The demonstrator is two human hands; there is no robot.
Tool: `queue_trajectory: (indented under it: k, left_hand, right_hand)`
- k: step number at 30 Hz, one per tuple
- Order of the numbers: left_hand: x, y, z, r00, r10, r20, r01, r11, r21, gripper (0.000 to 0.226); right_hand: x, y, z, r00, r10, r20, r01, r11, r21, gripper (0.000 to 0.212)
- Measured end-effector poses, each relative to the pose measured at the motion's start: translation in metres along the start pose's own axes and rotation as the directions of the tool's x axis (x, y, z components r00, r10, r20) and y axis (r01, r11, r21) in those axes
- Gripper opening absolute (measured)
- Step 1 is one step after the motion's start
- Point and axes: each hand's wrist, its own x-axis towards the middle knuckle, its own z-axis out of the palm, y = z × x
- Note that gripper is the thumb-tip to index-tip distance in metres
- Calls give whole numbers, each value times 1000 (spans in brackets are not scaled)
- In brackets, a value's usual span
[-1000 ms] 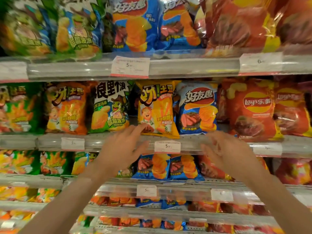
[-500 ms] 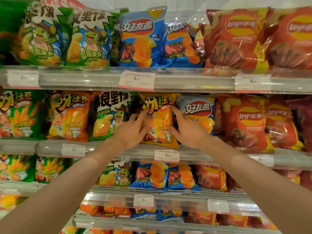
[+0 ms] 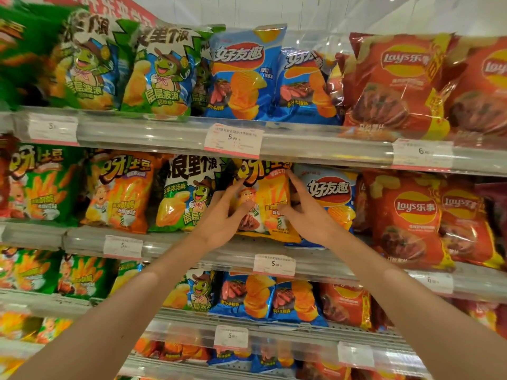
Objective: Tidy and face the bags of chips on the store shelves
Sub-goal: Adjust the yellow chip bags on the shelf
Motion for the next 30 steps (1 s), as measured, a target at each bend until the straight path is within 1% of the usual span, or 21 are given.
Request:
queue_trajectory:
  k: [4,7,10,13,16,18,19,23,27,30]
  left_hand:
    - [-10,4,0,1000,9,-23,-11,998,-69,56]
    - [-22,11,4,999,0,-35,-4,993,-115,54]
    - [-33,18,9,999,-24,-44,16,984,-177,52]
    - [-45,25,13,996,-47,-71,32,980,-198,51]
    - [-63,31,15,991,-83,-105,59,975,-213,53]
    - [-75,31,15,986,-101,-135,66,969,-240,50]
    - [-80,29,15,984,-108,-144,69,966,-250,49]
    - [-97,22,-1,984,-96,-148,60,970,-235,53]
    - [-110,5,-36,989,-54,-136,20,971,-240,52]
    - [-125,-14,-77,989,-40,-141,6,972,-236,53]
  right_hand:
    - [-17,-7,-6,1000,-2,10,2,998,65,77]
    - [-29,-1,-6,1000,26,14,-27,994,102,77]
    - [-36,3,-8,998,66,12,-67,989,135,77]
    - [-40,5,-13,998,53,18,-56,983,173,72]
    - [-45,5,-12,999,20,50,-30,977,212,60]
    - [-50,1,-7,998,6,56,-19,972,233,47]
    - [-52,-2,-3,998,8,61,-22,969,244,43]
    - [-62,-15,17,999,19,50,-30,973,228,29]
    - [-65,-46,47,999,43,31,-50,966,254,38]
    - [-62,-78,81,999,41,-12,-37,971,236,52]
